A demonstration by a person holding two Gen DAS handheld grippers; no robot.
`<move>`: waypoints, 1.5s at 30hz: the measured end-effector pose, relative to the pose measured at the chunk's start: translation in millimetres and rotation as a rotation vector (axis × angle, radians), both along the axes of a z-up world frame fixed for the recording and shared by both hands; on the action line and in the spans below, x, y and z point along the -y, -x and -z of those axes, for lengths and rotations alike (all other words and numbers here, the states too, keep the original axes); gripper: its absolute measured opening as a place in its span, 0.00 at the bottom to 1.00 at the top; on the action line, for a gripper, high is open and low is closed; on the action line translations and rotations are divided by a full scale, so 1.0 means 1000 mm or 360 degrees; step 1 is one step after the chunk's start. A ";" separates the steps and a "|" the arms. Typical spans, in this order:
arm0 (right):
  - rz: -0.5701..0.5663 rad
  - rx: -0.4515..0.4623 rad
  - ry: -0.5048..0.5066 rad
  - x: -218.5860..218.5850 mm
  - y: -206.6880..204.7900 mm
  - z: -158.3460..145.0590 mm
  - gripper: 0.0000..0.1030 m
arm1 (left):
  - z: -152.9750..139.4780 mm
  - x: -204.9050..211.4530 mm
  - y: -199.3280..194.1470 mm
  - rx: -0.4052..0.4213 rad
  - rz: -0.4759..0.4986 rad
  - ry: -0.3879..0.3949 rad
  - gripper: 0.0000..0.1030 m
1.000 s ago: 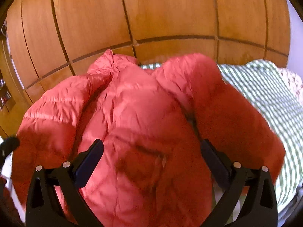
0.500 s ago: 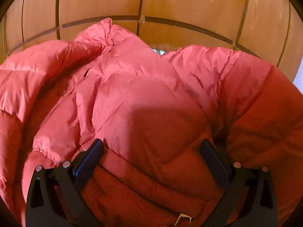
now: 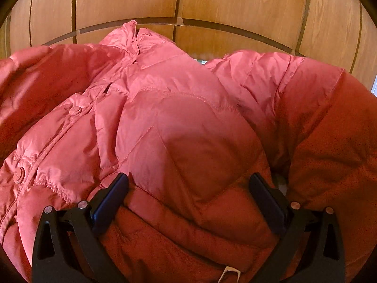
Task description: Fold small clothes
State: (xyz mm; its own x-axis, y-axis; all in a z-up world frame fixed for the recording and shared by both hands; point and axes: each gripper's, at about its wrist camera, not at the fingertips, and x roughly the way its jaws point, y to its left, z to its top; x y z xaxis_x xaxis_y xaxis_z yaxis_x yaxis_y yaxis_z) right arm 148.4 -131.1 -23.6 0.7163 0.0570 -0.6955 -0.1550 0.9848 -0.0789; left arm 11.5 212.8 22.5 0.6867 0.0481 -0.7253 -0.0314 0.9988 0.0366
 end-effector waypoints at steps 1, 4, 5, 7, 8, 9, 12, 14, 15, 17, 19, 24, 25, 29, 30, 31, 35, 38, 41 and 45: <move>-0.0001 0.0000 0.0000 0.000 0.000 0.000 0.98 | 0.001 -0.011 -0.003 -0.0007 -0.0031 -0.0034 0.10; -0.0001 0.0001 0.0004 -0.001 -0.001 0.000 0.98 | 0.012 -0.058 -0.030 -0.0048 -0.0189 -0.0220 0.10; -0.0003 0.0001 0.0006 -0.001 -0.002 0.001 0.98 | 0.016 -0.070 -0.036 -0.0054 -0.0227 -0.0289 0.10; -0.0008 0.0005 0.0012 -0.002 -0.001 0.001 0.98 | 0.028 -0.096 -0.056 -0.0096 -0.0309 -0.0436 0.10; -0.0011 0.0006 0.0015 -0.003 -0.001 0.002 0.98 | 0.039 -0.116 -0.072 -0.0143 -0.0380 -0.0525 0.10; -0.0018 0.0008 0.0020 -0.004 -0.001 0.002 0.98 | 0.048 -0.130 -0.083 -0.0187 -0.0440 -0.0571 0.10; -0.0038 0.0015 0.0037 -0.006 0.000 0.003 0.98 | 0.081 -0.173 -0.107 -0.0394 -0.0616 -0.0585 0.35; -0.0038 0.0017 0.0047 -0.007 0.001 0.003 0.98 | 0.093 -0.190 -0.106 -0.0440 -0.0719 -0.0575 0.62; -0.0039 0.0021 0.0044 -0.006 0.001 0.003 0.98 | 0.097 -0.195 -0.103 -0.0430 -0.0805 -0.0636 0.84; -0.0040 0.0015 0.0036 -0.006 0.000 0.002 0.98 | 0.096 -0.202 -0.096 -0.0398 -0.0880 -0.0682 0.97; -0.0041 0.0014 0.0034 -0.007 0.001 0.003 0.98 | 0.095 -0.213 -0.086 -0.0396 -0.0866 -0.0590 0.97; -0.0043 0.0012 0.0029 -0.007 0.000 0.002 0.98 | 0.088 -0.254 -0.061 -0.0427 -0.0827 -0.0492 0.97; -0.0043 0.0012 0.0027 -0.007 0.000 0.002 0.98 | 0.084 -0.261 -0.056 -0.0430 -0.0817 -0.0480 0.97; -0.0044 0.0012 0.0025 -0.006 -0.001 0.002 0.98 | 0.074 -0.264 -0.052 -0.0452 -0.0756 -0.0542 0.97; -0.0044 0.0011 0.0024 -0.006 -0.001 0.002 0.98 | 0.068 -0.264 -0.050 -0.0462 -0.0755 -0.0613 0.97; -0.0044 0.0011 0.0024 -0.006 0.000 0.002 0.98 | 0.063 -0.261 -0.048 -0.0468 -0.0760 -0.0659 0.97; -0.0043 0.0011 0.0025 -0.006 -0.001 0.002 0.98 | 0.047 -0.289 -0.038 -0.0535 -0.0989 -0.0932 0.97; -0.0044 0.0012 0.0023 -0.005 0.000 0.002 0.98 | 0.036 -0.320 -0.017 -0.0536 -0.1285 -0.0886 0.97; -0.0044 0.0010 0.0027 -0.005 0.000 0.003 0.98 | 0.030 -0.303 0.000 -0.0314 -0.1194 -0.0494 0.97; -0.0046 -0.0008 0.0029 -0.006 -0.002 0.003 0.98 | 0.039 -0.223 0.001 -0.0109 -0.0793 -0.0227 0.97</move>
State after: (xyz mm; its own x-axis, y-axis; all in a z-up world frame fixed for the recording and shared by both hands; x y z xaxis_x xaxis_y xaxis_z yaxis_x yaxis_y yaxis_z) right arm 150.1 -124.6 -26.7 0.7110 0.0652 -0.7001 -0.1839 0.9783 -0.0957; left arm 10.6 435.9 -16.4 0.5064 0.4586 -0.7302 -0.4946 0.8482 0.1897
